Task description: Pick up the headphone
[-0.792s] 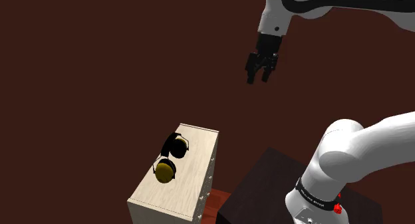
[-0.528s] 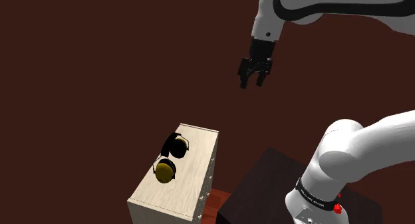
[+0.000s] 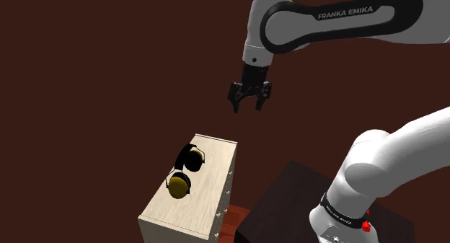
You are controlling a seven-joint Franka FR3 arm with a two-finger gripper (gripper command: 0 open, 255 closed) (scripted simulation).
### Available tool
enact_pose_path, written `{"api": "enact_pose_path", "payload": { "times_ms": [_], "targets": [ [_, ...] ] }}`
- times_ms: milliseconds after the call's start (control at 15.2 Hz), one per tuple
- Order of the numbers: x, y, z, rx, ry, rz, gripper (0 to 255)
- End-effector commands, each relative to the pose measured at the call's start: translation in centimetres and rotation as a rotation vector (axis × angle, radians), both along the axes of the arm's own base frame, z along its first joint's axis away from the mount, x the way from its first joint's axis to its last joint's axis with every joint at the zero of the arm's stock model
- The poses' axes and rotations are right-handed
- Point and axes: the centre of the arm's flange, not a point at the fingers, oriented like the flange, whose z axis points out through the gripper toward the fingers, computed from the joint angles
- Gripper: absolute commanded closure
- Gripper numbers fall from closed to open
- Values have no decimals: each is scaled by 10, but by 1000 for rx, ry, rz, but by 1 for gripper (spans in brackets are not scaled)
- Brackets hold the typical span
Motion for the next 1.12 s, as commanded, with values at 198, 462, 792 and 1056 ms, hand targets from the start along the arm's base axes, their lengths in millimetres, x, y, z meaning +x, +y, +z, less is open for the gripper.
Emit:
{"api": "enact_pose_path", "payload": {
  "times_ms": [198,462,792,1056],
  "targets": [
    [38,39,-44,-26,3,-135,0],
    [72,65,-79,-48,8,-240,0],
    [118,91,-122,-75,13,-372,0],
    [156,107,-158,-96,17,-477,0]
  ]
}}
